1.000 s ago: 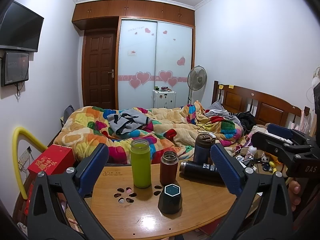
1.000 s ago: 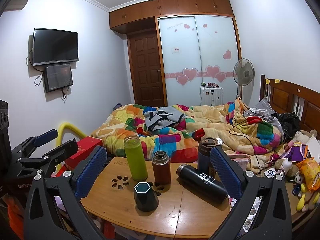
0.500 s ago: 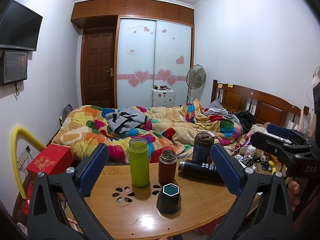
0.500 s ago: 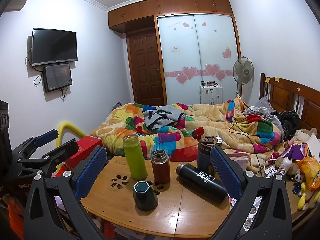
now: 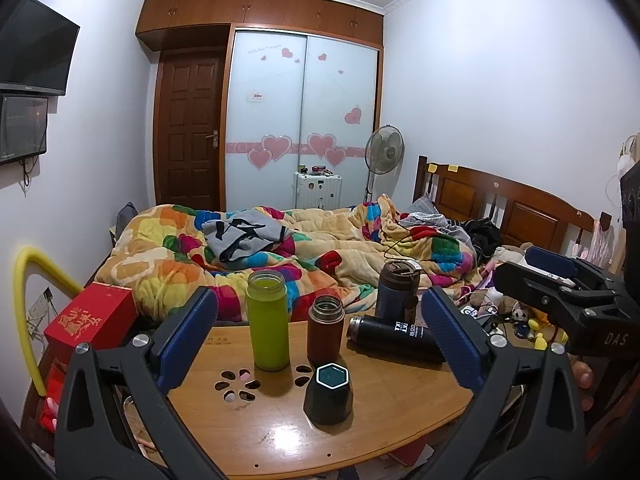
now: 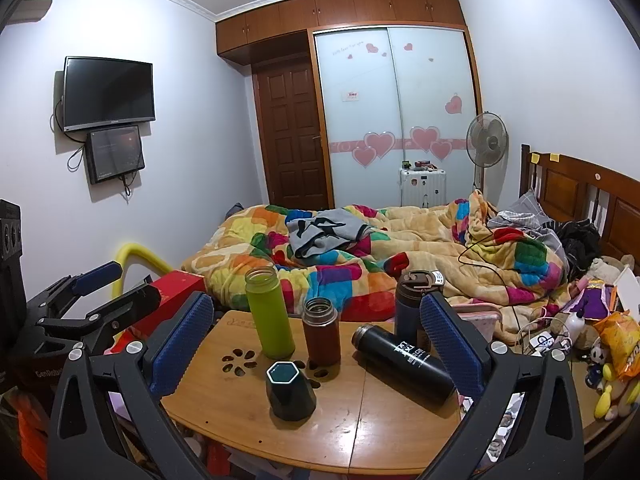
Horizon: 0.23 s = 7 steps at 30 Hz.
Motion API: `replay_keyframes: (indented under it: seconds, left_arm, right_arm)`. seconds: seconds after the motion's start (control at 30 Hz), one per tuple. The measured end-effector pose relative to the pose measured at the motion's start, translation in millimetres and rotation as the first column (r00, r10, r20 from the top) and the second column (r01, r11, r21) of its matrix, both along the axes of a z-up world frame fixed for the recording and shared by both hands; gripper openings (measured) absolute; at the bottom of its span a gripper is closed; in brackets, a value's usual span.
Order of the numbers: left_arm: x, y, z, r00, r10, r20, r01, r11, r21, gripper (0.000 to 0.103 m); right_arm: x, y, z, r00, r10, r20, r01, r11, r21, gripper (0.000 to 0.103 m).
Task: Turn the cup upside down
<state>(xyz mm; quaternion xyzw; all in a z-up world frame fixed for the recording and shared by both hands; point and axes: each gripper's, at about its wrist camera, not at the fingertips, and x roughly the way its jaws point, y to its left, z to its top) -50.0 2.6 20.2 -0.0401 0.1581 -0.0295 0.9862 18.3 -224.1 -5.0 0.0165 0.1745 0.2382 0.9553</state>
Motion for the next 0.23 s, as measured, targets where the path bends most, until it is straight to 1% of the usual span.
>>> replay_keyframes:
  seconds: [0.23]
  left_arm:
    - [-0.3, 3.2, 0.5, 1.0, 0.004, -0.001, -0.004, 1.0, -0.003, 0.103]
  right_arm:
    - [-0.1, 0.0, 0.2, 1.0, -0.001, -0.001, 0.001, 1.0, -0.001, 0.103]
